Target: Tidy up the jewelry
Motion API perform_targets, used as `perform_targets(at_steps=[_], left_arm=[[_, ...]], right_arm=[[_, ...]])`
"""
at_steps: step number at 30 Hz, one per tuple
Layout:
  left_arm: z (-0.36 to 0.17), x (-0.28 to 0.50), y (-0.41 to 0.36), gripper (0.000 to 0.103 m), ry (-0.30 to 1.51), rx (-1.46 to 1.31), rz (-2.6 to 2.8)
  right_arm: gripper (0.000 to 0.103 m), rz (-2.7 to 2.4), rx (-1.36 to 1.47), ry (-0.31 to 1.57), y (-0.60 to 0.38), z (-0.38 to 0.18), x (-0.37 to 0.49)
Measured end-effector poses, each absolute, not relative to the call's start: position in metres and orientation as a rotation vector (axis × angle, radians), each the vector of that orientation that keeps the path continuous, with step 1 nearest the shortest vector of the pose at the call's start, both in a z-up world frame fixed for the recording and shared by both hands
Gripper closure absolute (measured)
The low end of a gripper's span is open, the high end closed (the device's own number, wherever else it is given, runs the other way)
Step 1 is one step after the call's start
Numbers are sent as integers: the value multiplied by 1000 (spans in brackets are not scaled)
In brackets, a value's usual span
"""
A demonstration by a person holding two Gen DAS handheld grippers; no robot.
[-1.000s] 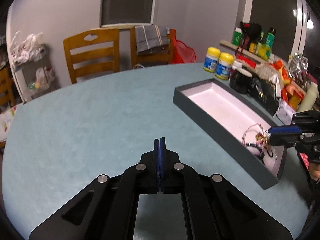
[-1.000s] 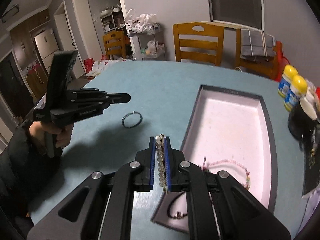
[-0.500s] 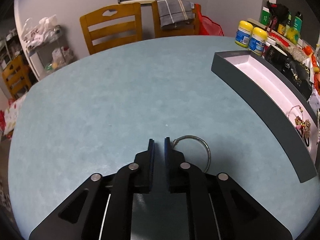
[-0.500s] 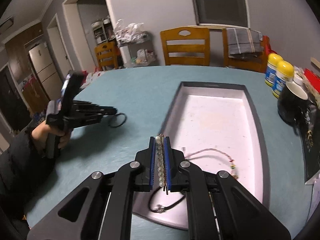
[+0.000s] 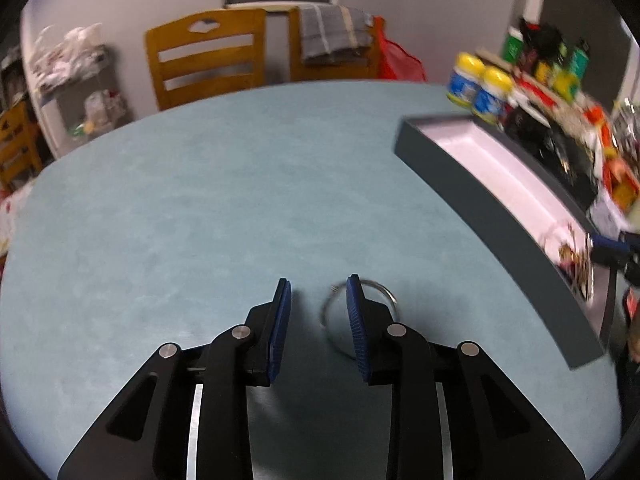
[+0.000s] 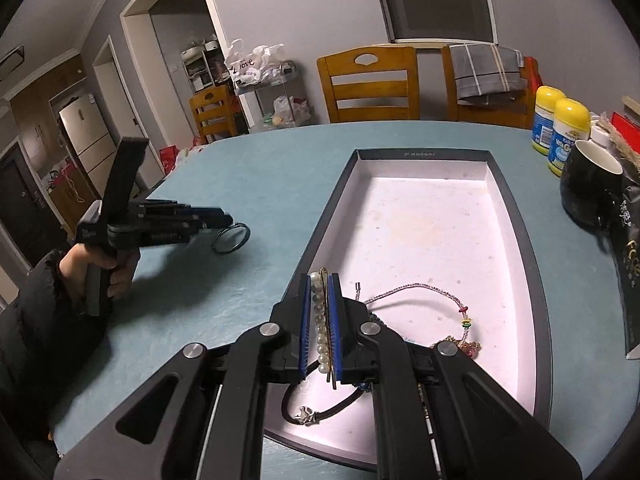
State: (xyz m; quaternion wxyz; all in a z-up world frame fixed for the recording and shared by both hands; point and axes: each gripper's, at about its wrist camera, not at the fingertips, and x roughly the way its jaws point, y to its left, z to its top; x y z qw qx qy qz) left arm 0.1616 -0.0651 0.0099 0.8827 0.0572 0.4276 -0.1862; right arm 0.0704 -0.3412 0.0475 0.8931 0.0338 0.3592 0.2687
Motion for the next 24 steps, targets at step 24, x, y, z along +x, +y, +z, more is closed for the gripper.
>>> perform_targets(at_steps=[24], left_arm=[[79, 116, -123, 103, 604, 224, -384]], right_arm=[[94, 521, 129, 702, -366, 60, 65]])
